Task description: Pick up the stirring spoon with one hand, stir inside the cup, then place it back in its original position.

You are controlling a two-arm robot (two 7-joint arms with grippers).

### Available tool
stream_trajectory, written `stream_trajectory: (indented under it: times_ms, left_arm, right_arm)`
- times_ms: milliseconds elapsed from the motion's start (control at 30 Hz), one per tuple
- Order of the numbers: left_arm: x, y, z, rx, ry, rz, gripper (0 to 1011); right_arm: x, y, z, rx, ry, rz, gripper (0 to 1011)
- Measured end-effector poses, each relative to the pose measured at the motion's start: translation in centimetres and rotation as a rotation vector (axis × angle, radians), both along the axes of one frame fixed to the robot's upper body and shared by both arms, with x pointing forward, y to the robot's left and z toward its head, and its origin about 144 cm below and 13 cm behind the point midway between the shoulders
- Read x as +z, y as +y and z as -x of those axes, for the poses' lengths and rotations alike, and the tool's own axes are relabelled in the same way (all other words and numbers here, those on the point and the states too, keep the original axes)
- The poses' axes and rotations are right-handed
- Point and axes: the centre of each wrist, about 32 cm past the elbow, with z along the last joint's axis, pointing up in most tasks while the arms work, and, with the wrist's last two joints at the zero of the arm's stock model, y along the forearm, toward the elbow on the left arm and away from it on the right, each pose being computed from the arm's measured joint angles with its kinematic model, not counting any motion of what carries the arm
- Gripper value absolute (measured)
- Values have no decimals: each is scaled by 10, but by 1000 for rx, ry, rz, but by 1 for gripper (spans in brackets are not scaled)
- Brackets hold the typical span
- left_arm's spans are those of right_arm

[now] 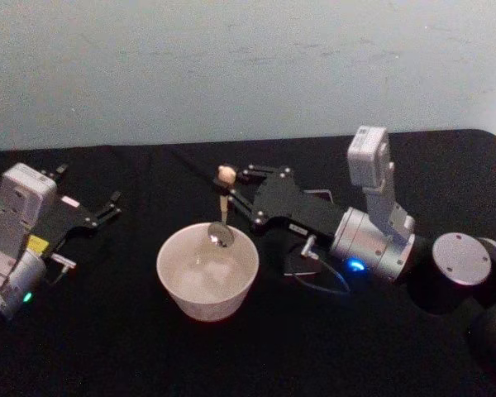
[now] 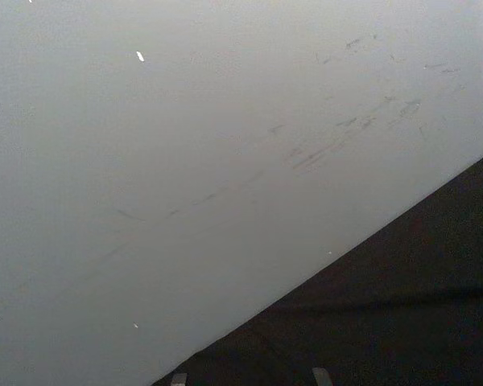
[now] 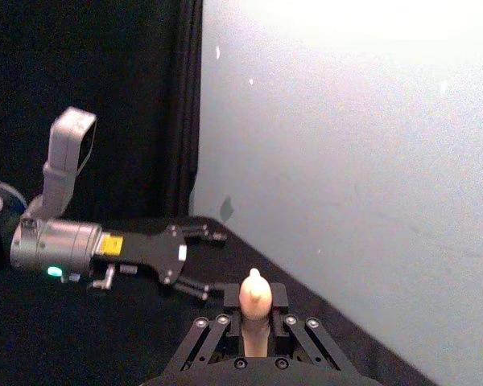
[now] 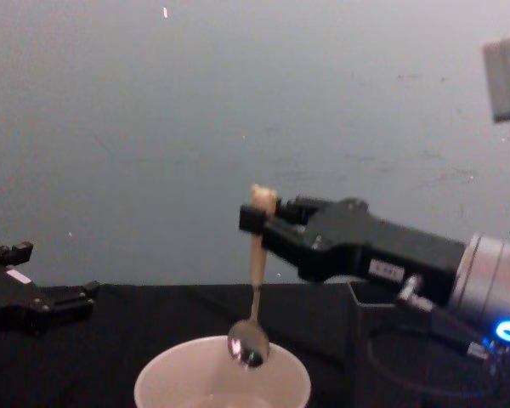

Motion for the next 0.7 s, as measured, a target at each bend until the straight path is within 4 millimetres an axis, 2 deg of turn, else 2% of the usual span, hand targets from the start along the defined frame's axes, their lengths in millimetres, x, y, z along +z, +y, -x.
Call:
stream_trajectory:
  times_ms: [433,700]
  left_arm:
    - [0,0,0,0,0,0,1001]
    - [0,0,0,0,0,0,1001]
  right_arm:
    - [37,-24,1,-20,-79,-98,213]
    - [56,-52,3,-77,-139,-126,213]
